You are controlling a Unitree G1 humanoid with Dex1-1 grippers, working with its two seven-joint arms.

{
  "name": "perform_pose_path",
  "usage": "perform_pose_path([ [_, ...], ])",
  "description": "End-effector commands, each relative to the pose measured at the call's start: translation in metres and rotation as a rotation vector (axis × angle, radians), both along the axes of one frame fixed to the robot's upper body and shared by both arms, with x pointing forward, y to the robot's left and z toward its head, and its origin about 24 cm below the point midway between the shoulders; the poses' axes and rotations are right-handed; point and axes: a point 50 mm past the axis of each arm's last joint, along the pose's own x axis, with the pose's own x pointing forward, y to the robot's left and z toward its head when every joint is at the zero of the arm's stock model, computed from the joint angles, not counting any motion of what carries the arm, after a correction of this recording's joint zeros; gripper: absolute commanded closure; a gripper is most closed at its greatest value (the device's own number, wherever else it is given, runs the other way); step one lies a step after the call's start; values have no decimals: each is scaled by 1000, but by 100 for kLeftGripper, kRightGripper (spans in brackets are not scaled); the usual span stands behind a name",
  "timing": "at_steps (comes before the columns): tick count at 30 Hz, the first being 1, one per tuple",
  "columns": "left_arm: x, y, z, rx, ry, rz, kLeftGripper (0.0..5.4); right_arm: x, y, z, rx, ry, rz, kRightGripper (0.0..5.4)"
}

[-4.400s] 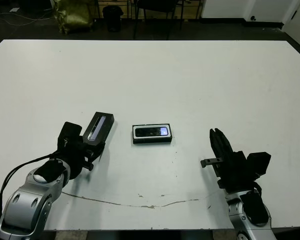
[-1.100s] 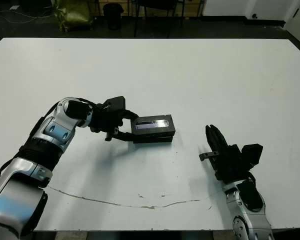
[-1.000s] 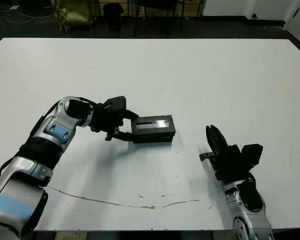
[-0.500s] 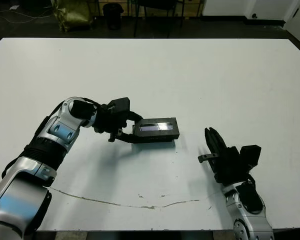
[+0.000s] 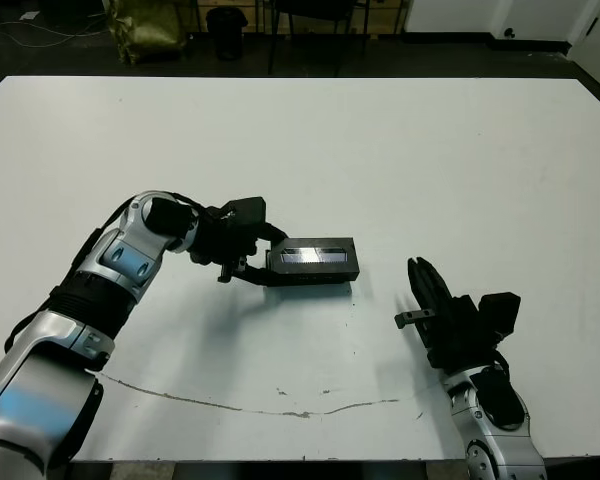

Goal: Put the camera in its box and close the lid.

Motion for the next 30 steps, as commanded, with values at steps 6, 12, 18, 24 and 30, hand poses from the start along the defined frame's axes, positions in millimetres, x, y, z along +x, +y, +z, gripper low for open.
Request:
perform_pose_path([
  [6,4,21,-1,140,43,47,302,-4,1,-5,0,43,2,540],
  [12,6,22,6,175,34,26,307,-4,1,-6,-14,37,6,540],
  [18,7,23,3,198,43,17,314,-5,0,-6,-17,41,-1,540],
  [24,7,24,1,216,44,15,314,-6,2,-6,-10,49,-8,540],
  [30,7,22,-1,209,48,11,314,-6,2,-7,-13,27,6,540],
])
